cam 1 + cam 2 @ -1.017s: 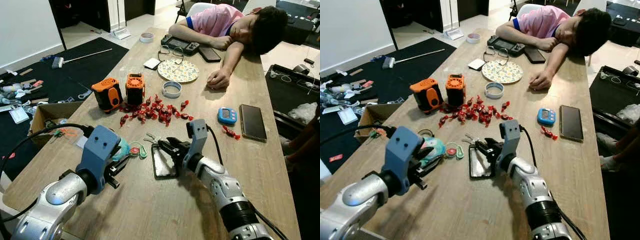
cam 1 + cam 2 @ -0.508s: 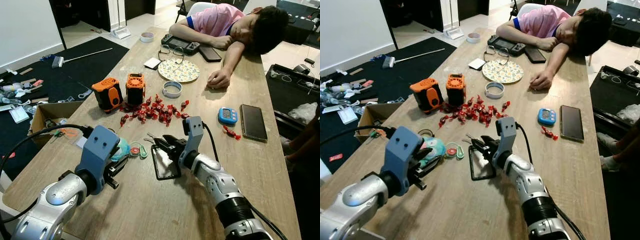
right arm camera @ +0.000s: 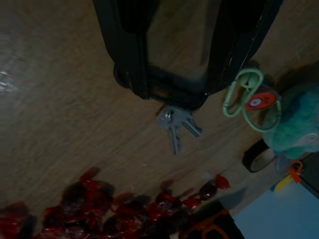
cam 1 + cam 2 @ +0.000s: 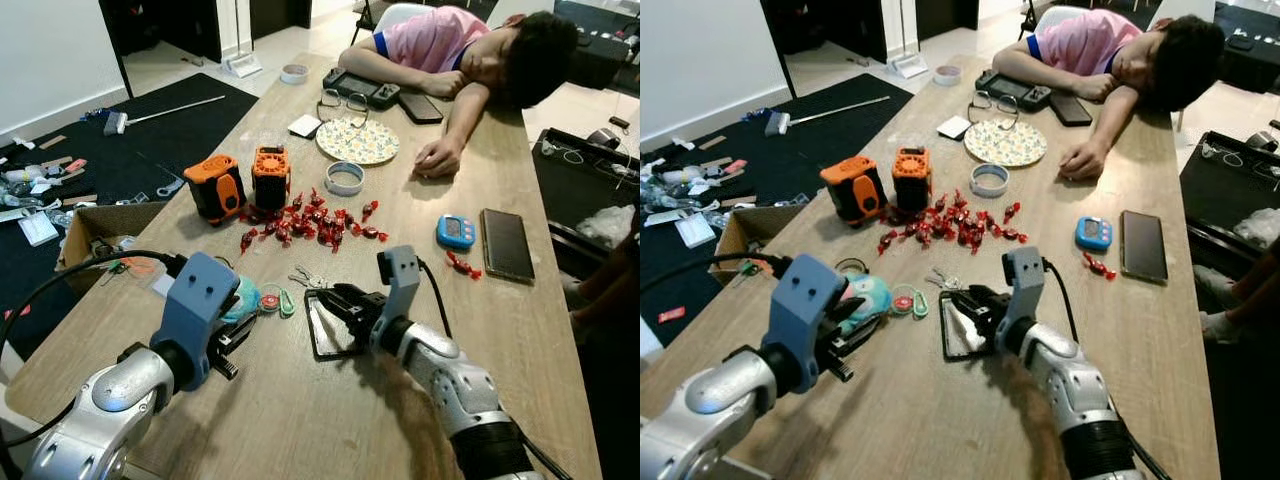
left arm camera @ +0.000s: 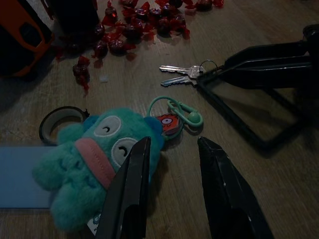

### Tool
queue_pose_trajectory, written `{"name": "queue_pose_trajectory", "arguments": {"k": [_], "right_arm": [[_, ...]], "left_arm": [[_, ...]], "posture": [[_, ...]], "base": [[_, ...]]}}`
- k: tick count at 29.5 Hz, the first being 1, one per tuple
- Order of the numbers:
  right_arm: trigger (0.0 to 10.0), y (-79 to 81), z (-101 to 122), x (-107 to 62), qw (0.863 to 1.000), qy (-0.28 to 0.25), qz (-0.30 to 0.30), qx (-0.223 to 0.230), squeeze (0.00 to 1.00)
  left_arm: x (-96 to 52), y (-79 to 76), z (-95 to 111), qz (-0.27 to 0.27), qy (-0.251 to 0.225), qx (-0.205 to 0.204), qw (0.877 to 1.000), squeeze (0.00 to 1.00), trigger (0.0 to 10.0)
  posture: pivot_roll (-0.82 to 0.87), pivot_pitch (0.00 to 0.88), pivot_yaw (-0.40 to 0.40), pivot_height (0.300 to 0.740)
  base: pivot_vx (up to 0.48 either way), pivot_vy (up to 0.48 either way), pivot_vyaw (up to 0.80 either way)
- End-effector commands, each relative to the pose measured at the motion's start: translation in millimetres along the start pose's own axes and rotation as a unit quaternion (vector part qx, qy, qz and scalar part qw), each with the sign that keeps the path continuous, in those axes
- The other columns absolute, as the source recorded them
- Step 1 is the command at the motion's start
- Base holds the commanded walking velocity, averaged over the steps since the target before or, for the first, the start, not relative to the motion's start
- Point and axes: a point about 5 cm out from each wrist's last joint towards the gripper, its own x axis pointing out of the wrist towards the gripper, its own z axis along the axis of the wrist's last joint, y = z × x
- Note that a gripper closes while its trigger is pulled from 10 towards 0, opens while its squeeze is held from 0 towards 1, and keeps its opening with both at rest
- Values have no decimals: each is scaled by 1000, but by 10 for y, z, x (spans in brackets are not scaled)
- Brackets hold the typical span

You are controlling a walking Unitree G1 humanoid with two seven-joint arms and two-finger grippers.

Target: Hang keys on a hook

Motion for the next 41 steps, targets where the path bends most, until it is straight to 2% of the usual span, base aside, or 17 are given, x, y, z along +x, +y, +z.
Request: {"name": "queue_pose_trajectory", "arguments": {"k": [1,12,25,26,27,28,29,30,31,33,34,37,39,41], "right_arm": [[10000,-43,-33,-27,1000,8,-9,4,0],[10000,35,102,94,1000,-7,-3,3,0],[10000,-48,-20,93,1000,16,-23,8,0],[9765,-52,-22,98,1000,16,-23,9,0],[8078,-53,-23,107,1000,16,-23,9,0],[7490,-54,-22,116,1000,16,-23,10,0],[5176,-52,-22,124,1000,16,-22,10,0],[5176,-52,-22,124,1000,16,-22,10,0],[3608,-45,-23,141,1000,17,-20,12,0],[3608,-45,-23,141,1000,17,-20,12,0],[3216,-42,-24,152,1000,17,-18,12,0],[2902,-42,-25,157,1000,17,-18,13,0],[235,-40,-24,168,1000,17,-17,14,0],[235,-38,-23,174,1000,17,-16,15,0]], "left_arm": [[21,-47,-34,-14,8,-2,1000,0,10000],[29,-44,-32,-14,7,0,1000,0,10000],[18,-46,-43,-12,9,0,1000,0,10000],[21,-46,-42,-13,9,0,1000,0,10000],[23,-44,-42,-13,9,0,1000,0,10000],[25,-42,-41,-13,9,0,1000,0,10000],[27,-42,-40,-14,9,0,1000,0,10000],[27,-42,-40,-14,9,0,1000,0,10000],[29,-43,-38,-14,8,0,1000,0,10000],[29,-43,-38,-14,8,0,1000,0,10000],[28,-43,-37,-13,8,0,1000,0,10000],[26,-43,-37,-13,9,-1,1000,0,10000],[19,-43,-38,-11,9,-1,1000,0,10000],[15,-42,-39,-10,10,-1,1000,0,10000]], "posture": [[149,230,-41,740],[165,221,-41,740],[170,219,-45,740],[170,219,-45,740],[169,220,-42,740],[170,221,-41,740],[170,221,-41,740],[170,221,-41,740],[171,221,-42,740],[171,221,-42,740],[176,223,-43,740],[178,224,-43,740],[182,226,-45,740],[182,226,-45,740]], "base": [[0,0,0],[0,0,0],[0,0,0],[0,0,0],[0,0,0],[0,0,0],[0,0,0],[0,0,0],[0,0,0],[0,0,0],[0,0,0],[0,0,0],[0,0,0],[0,0,0]]}}
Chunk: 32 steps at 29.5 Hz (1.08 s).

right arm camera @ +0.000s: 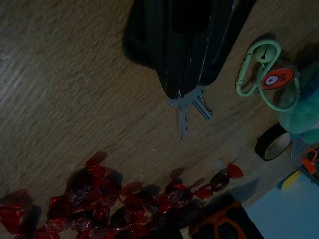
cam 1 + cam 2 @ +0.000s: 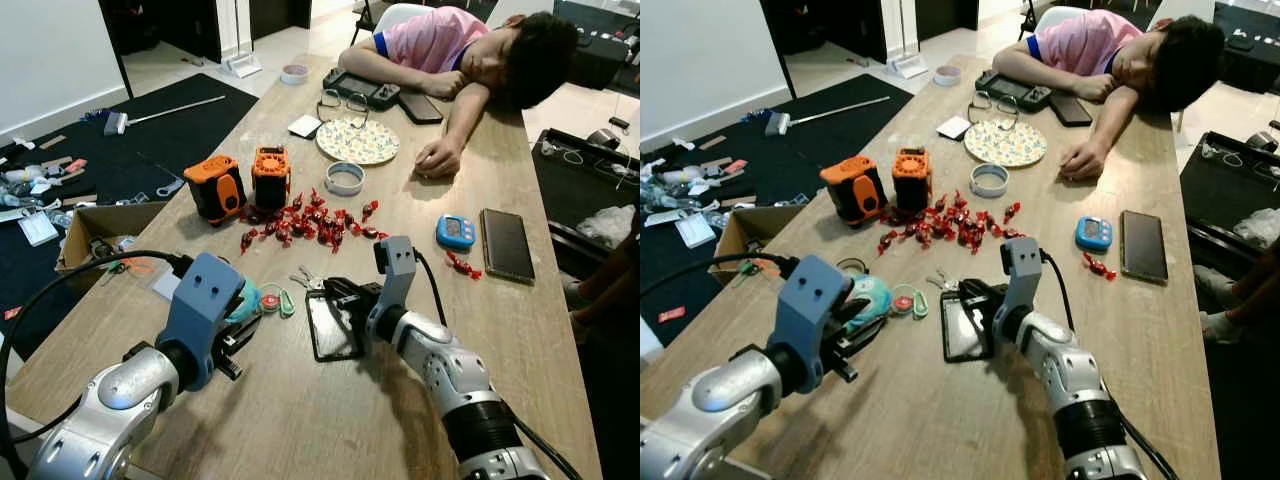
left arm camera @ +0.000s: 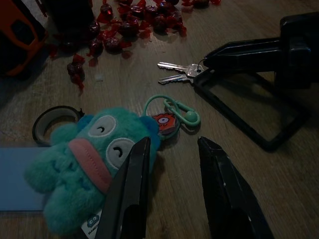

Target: Hang keys on a hook

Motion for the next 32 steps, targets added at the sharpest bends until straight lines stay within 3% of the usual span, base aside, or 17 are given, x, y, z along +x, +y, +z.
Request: {"name": "queue_pose_trajectory", "arguments": {"k": [1,5,6,7,9,10,11,12,13,15,16,18,21,26,32], "right_arm": [[0,-12,-79,0,1000,14,-2,5,0],[0,-5,-71,1,1000,12,0,4,0],[3922,15,-31,-6,1000,4,8,-3,0],[10000,46,24,-20,1000,-8,23,-16,0],[10000,70,62,-30,999,-15,33,-25,0],[10000,135,242,-65,996,-57,62,-41,0],[10000,135,242,-65,996,-57,62,-41,0],[10000,235,722,-175,980,-164,90,-72,0],[10000,268,909,-232,970,-204,91,-93,0],[10000,313,1123,-299,956,-246,81,-137,0],[10000,313,1123,-299,956,-246,81,-137,0],[10000,392,1228,-345,940,-270,68,-196,0],[10000,452,1207,-365,935,-272,63,-219,0],[10000,362,918,-372,953,-225,39,-201,0],[10000,338,836,-411,959,-227,18,-167,0]], "left_arm": [[-14,-23,-28,-4,6,-1,1000,0,10000],[-13,-21,-27,-3,6,-1,1000,0,10000],[-13,-19,-26,-3,6,-1,1000,0,10000],[-12,-18,-25,-2,5,0,1000,0,10000],[-12,-17,-25,-2,5,0,1000,0,10000],[-10,-15,-22,-2,5,0,1000,0,10000],[-10,-15,-22,-2,5,0,1000,0,10000],[2,-20,-16,-2,3,-1,1000,0,10000],[12,-26,-14,-2,3,-1,1000,0,10000],[36,-42,-15,-4,2,-3,1000,0,10000],[36,-42,-15,-4,2,-3,1000,0,10000],[61,-83,-14,-13,0,-6,1000,0,10000],[84,-132,-10,-21,-2,-9,1000,0,10000],[120,-156,9,-14,-8,-18,1000,0,10000],[122,-96,9,10,-10,-23,1000,0,10000]], "posture": [[182,226,-46,740],[183,226,-46,740],[183,227,-46,740],[183,227,-46,740],[183,227,-46,740],[188,226,-42,740],[188,226,-42,740],[180,221,-35,740],[180,221,-35,740],[175,216,-29,740],[175,216,-29,740],[172,212,-23,740],[167,208,-19,740],[170,207,-14,740],[167,206,-11,740]], "base": [[0,0,0],[0,0,0],[0,0,0],[0,0,0],[0,0,0],[0,0,0],[0,0,0],[0,0,0],[0,0,0],[0,0,0],[0,0,0],[0,0,0],[0,0,0],[0,0,0],[0,0,0]]}}
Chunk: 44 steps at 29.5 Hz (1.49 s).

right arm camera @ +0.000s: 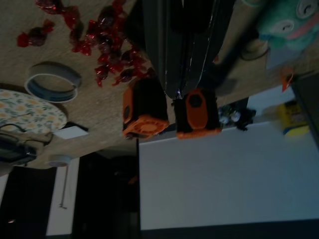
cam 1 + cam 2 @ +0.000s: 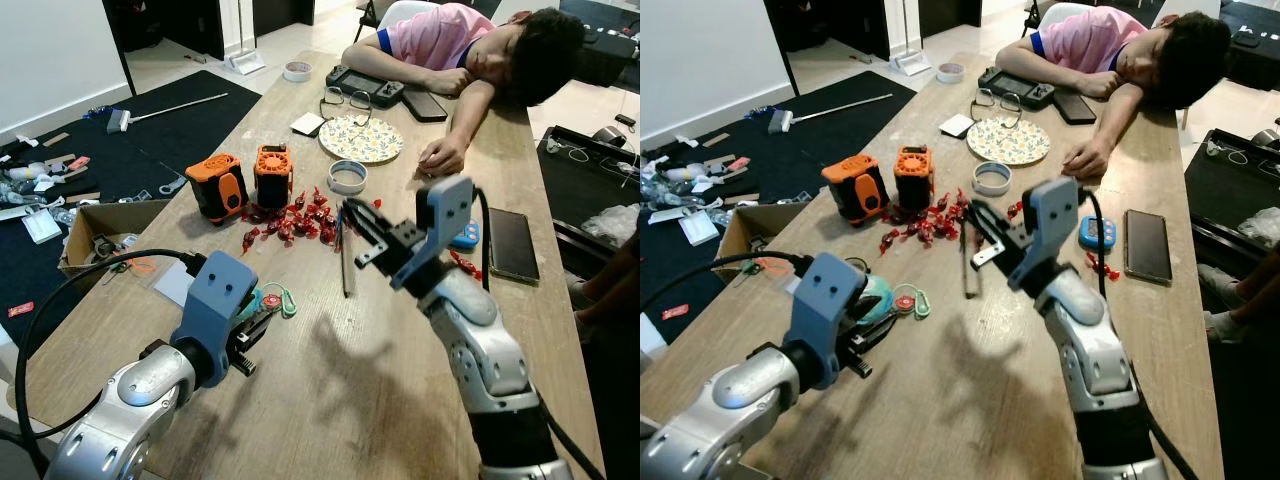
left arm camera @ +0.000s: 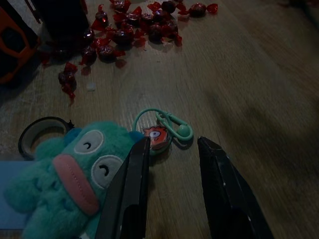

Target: Hang keys on a hook

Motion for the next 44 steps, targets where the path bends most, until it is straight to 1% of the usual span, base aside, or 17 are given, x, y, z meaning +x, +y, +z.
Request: {"name": "queue_pose_trajectory", "arguments": {"k": [1,8,13,14,19,22,24,25,27,28,30,31,33,34,36,39,44], "right_arm": [[10000,14,9,-34,1000,-5,-5,6,0],[10000,55,-92,-74,1000,9,-23,-5,0],[10000,-21,-117,-147,995,14,-82,-61,0],[10000,-99,-64,-166,989,-1,-118,-87,0],[10000,-167,-8,-176,984,-19,-146,-100,0],[10000,-162,-2,-174,985,-24,-145,-94,0],[10000,-151,-1,-175,985,-28,-144,-92,0],[10000,-142,-6,-180,985,-29,-141,-92,0],[10000,-142,-6,-180,985,-29,-141,-92,0],[10000,-137,-9,-186,985,-31,-141,-94,0],[10000,-148,-10,-202,983,-34,-147,-102,0],[10000,-159,-11,-209,982,-36,-150,-105,0],[10000,-173,-15,-218,982,-36,-155,-104,0],[10000,-173,-15,-218,982,-36,-155,-104,0],[10000,-173,-36,-221,983,-34,-157,-86,0],[10000,-157,-92,-244,985,-27,-165,-48,0],[10000,-156,-109,-268,984,-27,-171,-42,0]], "left_arm": [[12,-4,-39,5,4,-9,1000,0,10000],[33,-4,-24,18,-2,-14,1000,0,10000],[51,40,85,71,-56,-45,995,0,10000],[43,70,132,93,-77,-51,991,0,10000],[20,105,192,125,-110,-52,985,0,10000],[17,86,202,125,-116,-46,984,0,10000],[22,42,184,110,-115,-60,985,0,10000],[0,-22,168,72,-118,-87,987,0,10000],[0,-22,168,72,-118,-87,987,0,10000],[-27,-65,160,46,-122,-99,987,0,10000],[-51,-44,160,53,-134,-104,984,0,10000],[-45,17,177,89,-142,-91,982,0,10000],[-30,136,225,169,-158,-16,973,0,10000],[-30,136,225,169,-158,-16,973,0,10000],[-18,174,237,200,-167,20,965,0,10000],[17,198,226,210,-173,25,962,0,10000],[42,217,215,217,-171,23,961,0,10000]], "posture": [[167,206,-11,740],[168,199,-17,740],[166,198,-23,740],[166,198,-23,740],[155,187,-27,740],[154,185,-27,740],[154,181,-28,740],[153,172,-31,740],[153,172,-31,740],[153,172,-31,740],[155,165,-32,740],[154,160,-35,740],[154,152,-37,740],[154,152,-37,740],[148,145,-39,740],[142,138,-41,740],[138,134,-41,740]], "base": [[0,0,0],[0,0,0],[0,0,0],[0,0,0],[0,0,0],[0,0,0],[0,0,0],[0,0,0],[0,0,0],[0,0,0],[0,0,0],[0,0,0],[0,0,0],[0,0,0],[0,0,0],[0,0,0],[0,0,0]]}}
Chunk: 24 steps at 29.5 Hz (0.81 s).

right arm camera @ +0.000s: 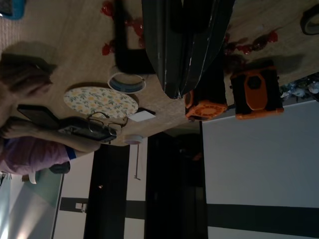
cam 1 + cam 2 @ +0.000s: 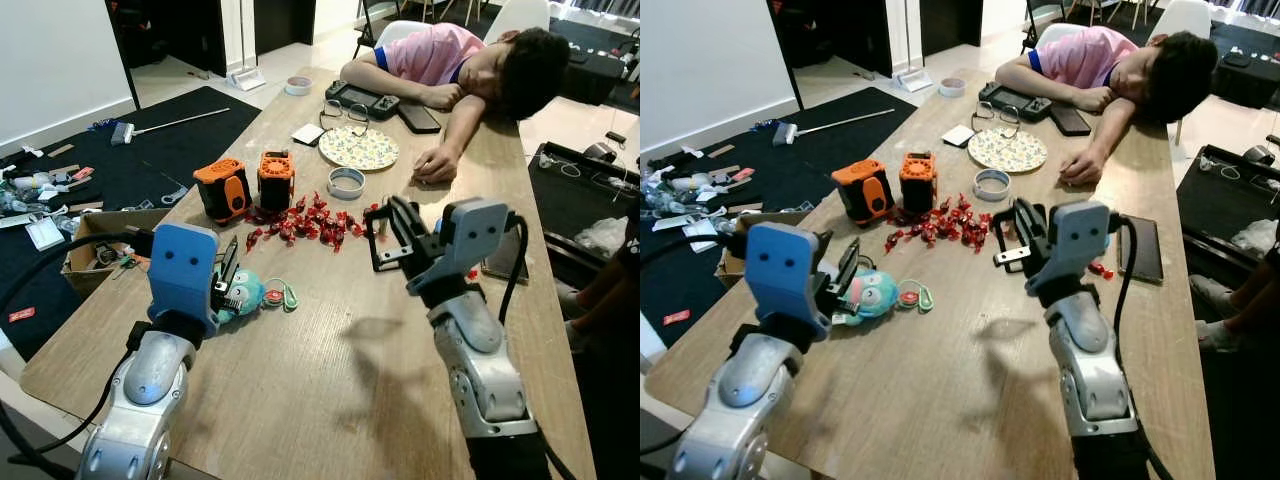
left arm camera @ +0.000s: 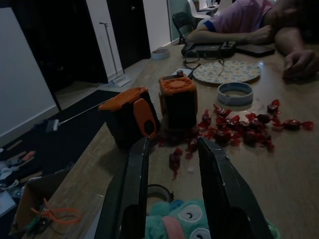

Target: Hang keys on a hook

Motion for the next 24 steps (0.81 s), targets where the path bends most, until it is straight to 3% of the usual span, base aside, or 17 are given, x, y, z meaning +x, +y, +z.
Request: {"name": "queue_pose_trajectory", "arguments": {"k": [1,17,24], "right_arm": [[10000,-34,-17,-35,1000,5,-11,7,0],[10000,-10,-34,-46,1000,4,-12,25,0],[10000,6,-45,-31,1000,5,-8,28,0]], "left_arm": [[-1,-3,-7,2,-2,6,1000,0,10000],[66,-31,-69,12,-14,7,1000,0,10000],[68,-21,-76,13,-15,9,1000,0,10000]], "posture": [[138,134,-41,740],[134,120,-38,740],[142,121,-38,740]], "base": [[0,0,0],[0,0,0],[-378,0,0]]}}
